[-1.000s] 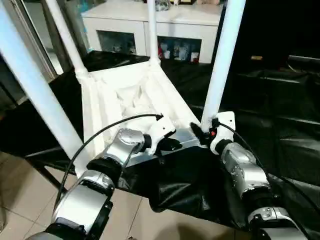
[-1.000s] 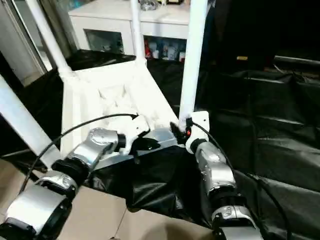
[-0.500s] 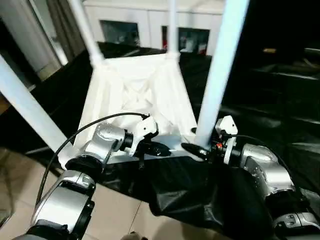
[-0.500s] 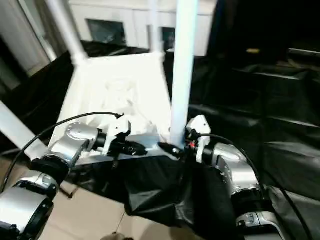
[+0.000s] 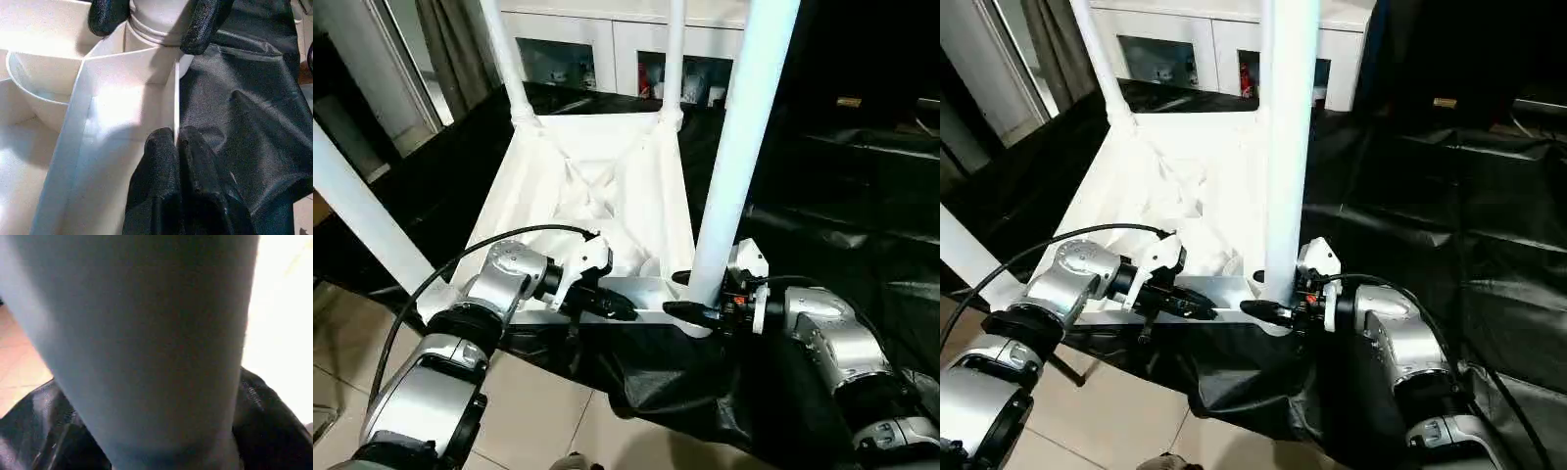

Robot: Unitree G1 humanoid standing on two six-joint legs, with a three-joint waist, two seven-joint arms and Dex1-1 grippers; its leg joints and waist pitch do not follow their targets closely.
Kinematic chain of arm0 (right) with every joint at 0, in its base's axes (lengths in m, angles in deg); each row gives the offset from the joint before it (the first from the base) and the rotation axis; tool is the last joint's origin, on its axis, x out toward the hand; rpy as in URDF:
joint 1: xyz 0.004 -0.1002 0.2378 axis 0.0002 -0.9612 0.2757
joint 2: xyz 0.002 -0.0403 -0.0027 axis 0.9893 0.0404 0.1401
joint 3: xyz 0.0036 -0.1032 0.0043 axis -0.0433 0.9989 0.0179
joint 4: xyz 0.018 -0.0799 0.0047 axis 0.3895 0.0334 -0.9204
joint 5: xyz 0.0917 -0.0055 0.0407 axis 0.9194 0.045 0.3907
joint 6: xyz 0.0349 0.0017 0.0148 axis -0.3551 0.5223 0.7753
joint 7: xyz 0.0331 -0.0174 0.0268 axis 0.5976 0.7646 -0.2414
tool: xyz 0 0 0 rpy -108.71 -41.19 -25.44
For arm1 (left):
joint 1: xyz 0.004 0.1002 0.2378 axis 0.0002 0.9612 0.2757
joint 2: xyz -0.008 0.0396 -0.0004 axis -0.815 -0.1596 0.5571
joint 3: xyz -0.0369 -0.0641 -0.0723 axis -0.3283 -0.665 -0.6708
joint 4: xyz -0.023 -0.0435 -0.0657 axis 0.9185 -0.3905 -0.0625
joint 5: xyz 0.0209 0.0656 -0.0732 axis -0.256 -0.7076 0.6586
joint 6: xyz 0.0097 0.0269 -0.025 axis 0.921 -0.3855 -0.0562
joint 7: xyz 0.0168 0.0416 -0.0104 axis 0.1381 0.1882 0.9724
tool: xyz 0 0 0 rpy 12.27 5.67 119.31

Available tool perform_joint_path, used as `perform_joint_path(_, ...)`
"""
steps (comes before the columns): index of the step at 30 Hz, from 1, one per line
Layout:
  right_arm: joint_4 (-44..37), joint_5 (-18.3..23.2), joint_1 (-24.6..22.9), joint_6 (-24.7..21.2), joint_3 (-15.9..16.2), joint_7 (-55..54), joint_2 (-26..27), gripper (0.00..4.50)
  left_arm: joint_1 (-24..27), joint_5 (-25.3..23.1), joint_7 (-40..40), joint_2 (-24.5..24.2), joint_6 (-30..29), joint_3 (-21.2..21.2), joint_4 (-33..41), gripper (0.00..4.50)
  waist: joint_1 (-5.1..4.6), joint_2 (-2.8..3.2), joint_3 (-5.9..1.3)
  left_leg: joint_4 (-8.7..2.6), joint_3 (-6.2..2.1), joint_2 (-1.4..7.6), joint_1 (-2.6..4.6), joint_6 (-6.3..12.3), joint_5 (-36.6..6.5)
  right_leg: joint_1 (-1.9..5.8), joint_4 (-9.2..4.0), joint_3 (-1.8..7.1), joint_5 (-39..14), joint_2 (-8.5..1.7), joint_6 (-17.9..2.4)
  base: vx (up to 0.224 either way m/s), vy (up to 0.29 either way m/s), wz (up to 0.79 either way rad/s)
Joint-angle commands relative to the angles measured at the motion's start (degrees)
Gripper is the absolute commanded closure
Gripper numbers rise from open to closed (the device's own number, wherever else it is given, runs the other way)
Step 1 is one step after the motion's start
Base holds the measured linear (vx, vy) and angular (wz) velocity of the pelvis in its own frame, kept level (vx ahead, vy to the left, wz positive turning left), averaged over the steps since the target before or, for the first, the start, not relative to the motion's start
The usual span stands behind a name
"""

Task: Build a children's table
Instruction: Rotate leg to tighten

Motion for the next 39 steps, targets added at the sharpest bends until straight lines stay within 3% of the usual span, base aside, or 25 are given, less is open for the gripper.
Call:
perform_joint_path(1,-0.09,-0.20,-1.56,-1.12,1.29,0.88,-0.17,1.87,0.18,0.67,-0.97,-0.24,-0.39,0.28,1.47,4.50,0.16,-0.73,-4.15,-3.36,-2.45,4.86,0.82,8.05,-2.81,3.31,-3.10,3.92,1.85,-6.43,-12.07,0.000,0.000,0.00)
perform_joint_path(5,-0.55,-0.56,-2.66,-1.30,1.08,-1.63,0.78,1.89,0.15,0.37,2.19,0.96,-0.06,-0.19,1.10,4.50,0.37,-0.73,-4.10,-3.49,-2.50,5.05,0.95,7.51,-3.54,3.25,-3.29,3.95,0.26,-6.39,-11.81,0.000,0.000,0.00)
perform_joint_path(7,1.59,-2.71,-2.71,-0.13,-0.02,-9.17,2.84,1.90,-0.46,-0.60,8.45,2.69,0.33,-0.82,-0.16,4.50,0.37,-0.77,-3.84,-3.73,-2.52,5.16,1.06,6.48,-4.80,3.06,-3.58,3.96,-2.07,-6.42,-11.73,0.000,0.000,0.00)
perform_joint_path(9,5.38,-3.93,-1.93,-0.45,-1.37,-16.56,5.33,1.90,-1.47,-0.38,13.90,5.03,-1.00,-2.06,-1.42,4.50,0.04,-0.86,-3.44,-4.22,-2.49,4.88,1.27,3.91,-8.63,3.14,-4.60,4.00,-9.46,-6.61,-10.79,0.000,0.000,0.00)
perform_joint_path(13,8.61,-4.40,-1.29,-0.70,-2.82,-24.43,8.66,1.91,-2.67,-0.18,19.88,8.33,-1.96,-3.07,-2.50,4.50,-0.85,-0.82,-2.44,-4.97,-2.62,4.69,1.87,1.32,-14.17,2.91,-6.32,4.01,-21.74,-6.54,-8.18,0.000,0.000,0.00)
perform_joint_path(15,10.12,-5.09,-0.47,-1.23,-3.77,-31.12,11.30,1.91,-3.50,-1.39,24.32,10.53,-2.07,-2.49,-3.40,4.50,-1.43,-0.85,-1.96,-5.31,-2.94,4.46,2.88,-0.29,-19.08,2.68,-7.47,3.98,-30.35,-6.82,-5.78,0.000,0.000,0.00)
perform_joint_path(16,10.20,-5.13,-0.41,-1.29,-3.84,-31.53,11.46,1.91,-3.56,-1.47,24.60,10.66,-2.09,-2.45,-3.46,4.50,-1.70,-0.97,-1.80,-5.41,-2.99,4.30,2.97,-0.50,-19.62,2.67,-7.74,3.89,-31.62,-6.75,-5.30,0.000,0.000,0.00)
perform_joint_path(18,11.84,-6.00,0.97,-2.34,-5.09,-38.87,14.31,1.91,-4.59,-2.65,29.91,13.06,-2.53,-1.96,-4.65,4.50,-2.40,-0.82,-1.87,-5.53,-3.02,3.95,3.92,-0.80,-20.10,2.57,-8.74,3.59,-34.26,-6.73,-3.84,0.000,0.000,0.00)
perform_joint_path(19,11.84,-6.00,0.97,-2.34,-5.09,-38.87,14.31,1.91,-4.59,-2.65,29.91,13.06,-2.53,-1.96,-4.65,4.50,-2.46,-0.95,-2.01,-5.59,-2.99,3.93,3.84,-0.73,-19.51,2.72,-8.72,3.66,-33.49,-6.73,-3.90,0.000,0.000,0.00)
perform_joint_path(20,12.34,-6.32,1.54,-2.93,-5.01,-40.39,15.43,1.91,-5.03,-3.06,31.94,14.02,-2.68,-1.85,-5.09,4.50,-2.51,-0.89,-2.08,-5.84,-3.12,4.17,3.23,-0.19,-18.10,3.17,-8.51,3.74,-31.12,-6.77,-4.26,0.000,0.000,0.00)
perform_joint_path(21,12.24,-6.88,1.95,-3.57,-4.22,-41.27,16.86,1.91,-5.52,-3.65,33.94,15.08,-2.71,-1.63,-5.54,4.50,-2.54,-0.48,-2.21,-5.98,-3.14,4.40,3.11,0.07,-17.69,3.10,-8.23,3.79,-28.64,-6.59,-4.71,0.000,0.000,0.00)
perform_joint_path(24,11.59,-6.97,2.26,-3.16,-3.71,-41.20,17.65,1.21,-5.68,-3.69,33.84,15.42,-2.55,-1.49,-5.65,4.50,-2.63,-0.41,-2.21,-6.10,-3.11,4.44,3.02,0.41,-18.61,3.21,-7.97,3.89,-26.64,-6.67,-5.50,0.000,0.000,0.00)
perform_joint_path(26,10.05,-5.82,2.18,-3.25,-3.73,-38.49,17.19,1.19,-5.33,-3.69,31.32,14.57,-1.87,-1.19,-5.21,4.50,-2.64,-0.45,-2.19,-6.19,-3.11,4.47,2.92,0.61,-18.91,3.24,-7.93,3.96,-26.26,-6.68,-5.77,0.000,0.000,0.00)
perform_joint_path(27,9.62,-5.67,2.14,-3.23,-3.78,-37.87,17.06,0.94,-5.30,-3.77,30.67,14.31,-1.63,-1.19,-5.30,4.50,-2.64,-0.44,-2.27,-6.20,-3.11,4.53,2.84,0.70,-18.61,3.31,-7.82,4.03,-25.65,-6.76,-5.97,0.000,0.000,0.00)
perform_joint_path(28,8.36,-4.88,1.82,-3.08,-3.68,-35.49,16.33,0.94,-4.95,-3.68,28.78,13.63,-0.92,-0.96,-5.00,4.50,-2.65,-0.78,-2.29,-6.21,-3.05,4.53,2.78,0.80,-18.25,3.30,-7.84,4.07,-25.32,-6.77,-6.03,0.000,0.000,0.00)
perform_joint_path(29,8.27,-4.83,1.79,-3.07,-3.67,-35.32,16.27,0.80,-4.92,-3.68,28.64,13.58,-0.87,-0.95,-4.98,4.50,-2.55,-0.57,-2.35,-6.15,-3.03,4.53,2.69,1.04,-17.60,3.36,-7.65,4.14,-24.53,-6.81,-6.27,0.000,0.000,0.00)
perform_joint_path(30,5.76,-3.48,1.08,-3.28,-3.17,-30.42,14.51,0.80,-4.22,-3.35,25.43,12.41,-0.44,-0.73,-4.28,4.50,-2.49,-0.92,-2.48,-6.16,-2.95,4.59,2.39,1.58,-16.37,3.63,-7.41,4.17,-22.81,-6.77,-6.50,0.000,0.000,0.00)
perform_joint_path(31,4.04,-2.76,0.45,-3.52,-2.51,-26.77,12.96,0.80,-3.61,-2.71,22.90,11.68,-0.26,-0.83,-3.52,4.50,-2.30,-0.83,-2.60,-6.06,-2.92,4.64,2.30,1.98,-15.58,3.78,-7.18,4.17,-21.48,-6.78,-6.74,0.000,0.000,0.00)
perform_joint_path(34,1.47,-2.45,-0.72,-3.50,-0.76,-20.63,9.69,0.80,-2.59,-1.51,18.31,10.17,-1.03,-1.04,-2.04,4.50,-1.79,-0.84,-3.10,-5.58,-2.63,4.91,1.91,3.88,-11.34,4.03,-6.01,4.24,-13.67,-6.63,-8.98,0.035,-0.004,0.00)
perform_joint_path(36,-0.26,-2.20,-1.57,-3.63,0.47,-15.39,6.42,0.80,-1.47,-1.56,13.19,7.53,-0.11,0.01,-0.58,4.50,-1.64,-0.76,-3.70,-4.94,-2.54,4.91,1.50,5.79,-5.98,4.19,-4.67,4.13,-3.88,-6.55,-11.06,0.066,-0.011,-0.01)
perform_joint_path(38,-0.75,-2.06,-1.77,-3.91,0.85,-12.09,4.34,0.80,-0.81,-1.16,9.28,5.69,0.25,0.41,0.20,4.50,-1.57,-0.82,-3.96,-4.47,-2.42,4.69,1.40,6.97,-4.12,4.11,-4.06,4.11,0.80,-6.56,-11.92,0.062,-0.013,0.00)
perform_joint_path(39,-1.01,-2.22,-1.93,-3.96,0.98,-9.16,2.57,0.80,-0.22,-0.52,5.44,4.12,0.03,0.53,0.88,4.50,-1.43,-0.86,-4.52,-3.62,-2.43,4.46,1.00,9.42,0.14,3.99,-2.81,3.93,9.01,-6.39,-12.91,0.000,0.000,0.00)
